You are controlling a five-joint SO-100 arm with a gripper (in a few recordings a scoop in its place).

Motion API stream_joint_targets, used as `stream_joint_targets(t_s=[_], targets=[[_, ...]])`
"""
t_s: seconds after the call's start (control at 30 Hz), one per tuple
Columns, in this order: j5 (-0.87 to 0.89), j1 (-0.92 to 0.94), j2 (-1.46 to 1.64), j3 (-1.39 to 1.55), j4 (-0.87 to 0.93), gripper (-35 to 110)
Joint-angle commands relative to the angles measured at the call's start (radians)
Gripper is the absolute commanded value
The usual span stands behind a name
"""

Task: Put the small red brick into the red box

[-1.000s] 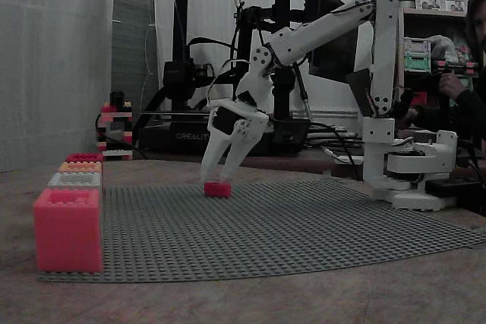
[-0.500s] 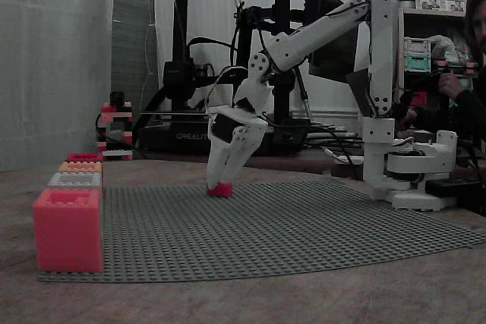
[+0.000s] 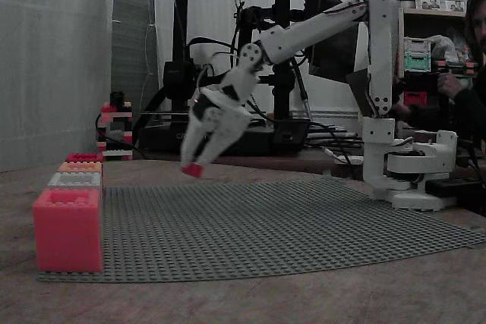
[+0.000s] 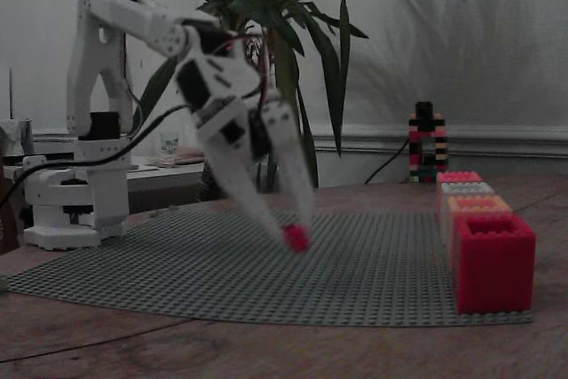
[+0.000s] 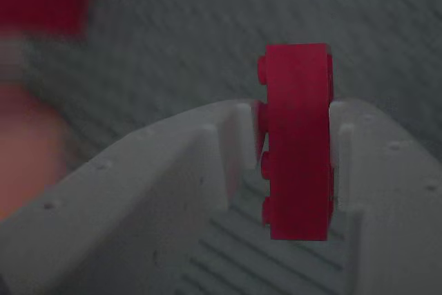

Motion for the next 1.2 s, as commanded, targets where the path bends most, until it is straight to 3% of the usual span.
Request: stream_joint_targets(t_s=[0.0, 0.23, 0.53, 1.17], targets=[[0.150, -0.008, -0.018, -0.209, -0.075, 0], [0.367, -0.052, -0.202, -0.399, -0.267, 0], [0.560, -0.118, -0.442, -0.756, -0.164, 0], [0.526, -0.100, -0.580, -0.893, -0.179, 0]])
